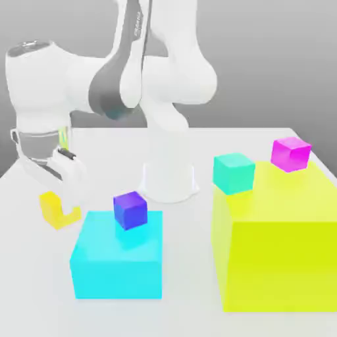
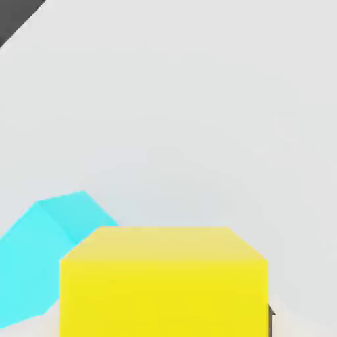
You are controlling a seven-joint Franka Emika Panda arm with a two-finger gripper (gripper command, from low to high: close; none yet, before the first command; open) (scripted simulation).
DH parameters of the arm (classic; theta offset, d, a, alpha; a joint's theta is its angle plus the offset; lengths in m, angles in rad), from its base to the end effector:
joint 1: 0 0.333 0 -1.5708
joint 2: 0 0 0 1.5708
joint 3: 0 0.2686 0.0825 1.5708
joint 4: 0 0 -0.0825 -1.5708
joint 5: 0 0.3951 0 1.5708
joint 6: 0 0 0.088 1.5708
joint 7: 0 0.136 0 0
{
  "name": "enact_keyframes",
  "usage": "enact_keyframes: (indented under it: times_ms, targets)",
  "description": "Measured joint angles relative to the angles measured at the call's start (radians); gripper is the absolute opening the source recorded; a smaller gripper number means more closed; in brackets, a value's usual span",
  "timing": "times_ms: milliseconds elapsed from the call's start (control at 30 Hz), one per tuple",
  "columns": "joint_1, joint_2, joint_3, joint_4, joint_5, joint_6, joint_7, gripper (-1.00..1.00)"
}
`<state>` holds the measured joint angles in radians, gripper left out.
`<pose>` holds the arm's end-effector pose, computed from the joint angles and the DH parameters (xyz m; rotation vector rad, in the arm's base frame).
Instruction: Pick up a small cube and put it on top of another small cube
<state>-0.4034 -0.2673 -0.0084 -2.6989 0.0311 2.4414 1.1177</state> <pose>0.3835 -0.1664 0.2329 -2.2238 2.1844 -0.0022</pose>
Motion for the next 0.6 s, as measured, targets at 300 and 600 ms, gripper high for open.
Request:
enact_keyframes:
  times_ms: [300,600]
  targets:
    - [0.220,-0.281,0.251,0.081,0.136,-0.355,0.277,-1.00]
    - [0.339,-0.371,0.405,0.002,0.242,-0.359,0.402,1.00]
